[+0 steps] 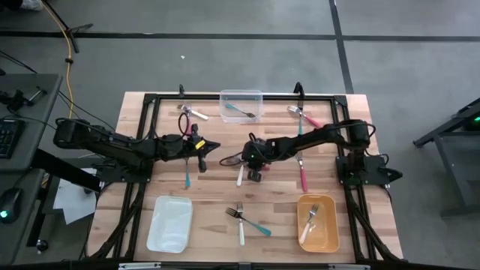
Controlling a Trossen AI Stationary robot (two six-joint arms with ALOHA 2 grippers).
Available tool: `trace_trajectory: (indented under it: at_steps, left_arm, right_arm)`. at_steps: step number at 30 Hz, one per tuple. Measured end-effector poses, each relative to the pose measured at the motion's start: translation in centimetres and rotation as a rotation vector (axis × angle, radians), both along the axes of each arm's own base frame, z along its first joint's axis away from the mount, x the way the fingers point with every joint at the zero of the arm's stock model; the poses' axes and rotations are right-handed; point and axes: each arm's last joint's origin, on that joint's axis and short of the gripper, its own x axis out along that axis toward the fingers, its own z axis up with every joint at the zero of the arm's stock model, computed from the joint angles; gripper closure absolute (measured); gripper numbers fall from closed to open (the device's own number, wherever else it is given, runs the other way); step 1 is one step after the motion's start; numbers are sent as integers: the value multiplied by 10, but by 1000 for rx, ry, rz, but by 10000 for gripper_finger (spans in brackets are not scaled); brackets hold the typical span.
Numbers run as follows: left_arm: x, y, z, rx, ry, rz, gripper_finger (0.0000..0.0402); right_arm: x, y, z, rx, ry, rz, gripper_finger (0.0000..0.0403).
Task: Sort silverware by color (type)
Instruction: Put the red fork into the white bin
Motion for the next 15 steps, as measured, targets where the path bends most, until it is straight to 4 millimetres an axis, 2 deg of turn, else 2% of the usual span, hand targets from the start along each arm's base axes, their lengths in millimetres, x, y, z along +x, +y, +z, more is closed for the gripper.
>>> trace_trajectory:
  at_steps: [3,6,9,11,15]
  left_arm:
    - [0,0,1,-5,-9,7,401]
    - [0,0,1,-5,-16,7,401]
    - [1,0,3,2,-34,6,401]
    - [1,0,5,5,-57,5,401]
    - [2,1,12,4,-123,11,401]
  right_arm:
    - [-7,6,6,-73,40,-7,361]
    - [-12,15,21,-139,-12,10,361]
    - [-26,20,31,-151,-101,12,361]
    - [-39,18,31,-158,-157,-3,361]
    - [-60,11,43,-164,-370,-30,361]
